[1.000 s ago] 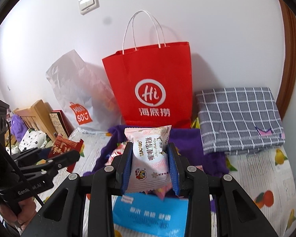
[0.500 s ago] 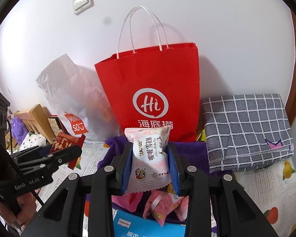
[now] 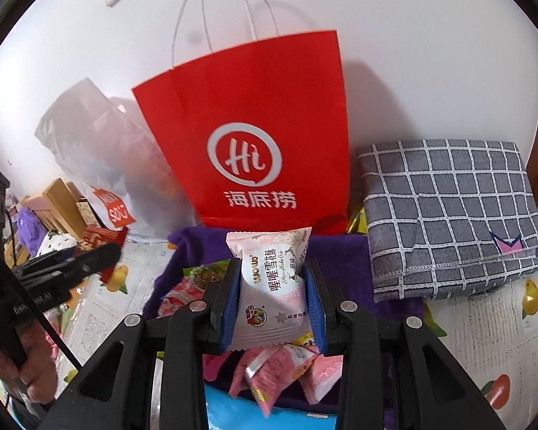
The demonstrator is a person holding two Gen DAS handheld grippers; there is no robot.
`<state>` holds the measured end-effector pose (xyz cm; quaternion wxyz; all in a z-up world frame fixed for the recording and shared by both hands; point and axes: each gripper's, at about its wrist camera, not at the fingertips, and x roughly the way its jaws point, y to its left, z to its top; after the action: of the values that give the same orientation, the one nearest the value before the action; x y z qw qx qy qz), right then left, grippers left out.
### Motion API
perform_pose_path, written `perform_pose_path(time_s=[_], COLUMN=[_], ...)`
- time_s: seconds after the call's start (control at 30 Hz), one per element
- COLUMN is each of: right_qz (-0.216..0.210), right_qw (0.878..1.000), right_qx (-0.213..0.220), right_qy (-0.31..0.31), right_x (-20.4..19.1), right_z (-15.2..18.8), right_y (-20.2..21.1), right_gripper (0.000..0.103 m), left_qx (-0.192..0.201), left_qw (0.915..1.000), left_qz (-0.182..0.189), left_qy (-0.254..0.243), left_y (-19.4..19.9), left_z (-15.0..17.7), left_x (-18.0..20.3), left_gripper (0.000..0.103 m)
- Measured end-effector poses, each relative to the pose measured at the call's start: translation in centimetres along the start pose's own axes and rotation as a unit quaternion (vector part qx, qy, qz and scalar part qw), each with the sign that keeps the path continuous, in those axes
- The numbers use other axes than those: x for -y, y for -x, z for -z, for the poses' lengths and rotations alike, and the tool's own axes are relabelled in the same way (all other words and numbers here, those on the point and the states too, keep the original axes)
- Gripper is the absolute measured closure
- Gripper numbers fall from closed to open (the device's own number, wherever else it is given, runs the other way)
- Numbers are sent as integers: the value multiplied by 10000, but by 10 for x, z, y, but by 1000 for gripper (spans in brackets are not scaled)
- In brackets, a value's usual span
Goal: Organize snacks
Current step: 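Carry both held packets over the purple towel with both grippers, then lower both packets onto the purple towel and open both grippers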
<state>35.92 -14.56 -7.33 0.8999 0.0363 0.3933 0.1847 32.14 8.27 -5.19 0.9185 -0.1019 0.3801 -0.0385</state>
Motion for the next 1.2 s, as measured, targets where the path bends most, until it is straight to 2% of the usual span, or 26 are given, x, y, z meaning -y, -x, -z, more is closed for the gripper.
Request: perform_pose_path(time_s=[0.3,0.7,1.0,1.2], right_qz=[56,-241,-91,-40], right_qw=[9988,9953,9902,9883], right_qx=[-488,-890,-1362,-1499], right_qy=[-20,282,287,297], right_x=[9,-16,-19,-19], right_z=[15,29,35,39], right_y=[-33,-53,-75,-80], right_gripper=[69,69,68,68], left_qx=[-195,-260,-265,-342], left_qw=[9998,9997,9996,9994], left_qz=[-72,16,29,106], left_qy=[62,12,10,14], left_y=[-17,-18,-16,-20], left_z=[4,5,5,6], left_x=[-7,-3,-4,-3], left_gripper=[60,60,60,60])
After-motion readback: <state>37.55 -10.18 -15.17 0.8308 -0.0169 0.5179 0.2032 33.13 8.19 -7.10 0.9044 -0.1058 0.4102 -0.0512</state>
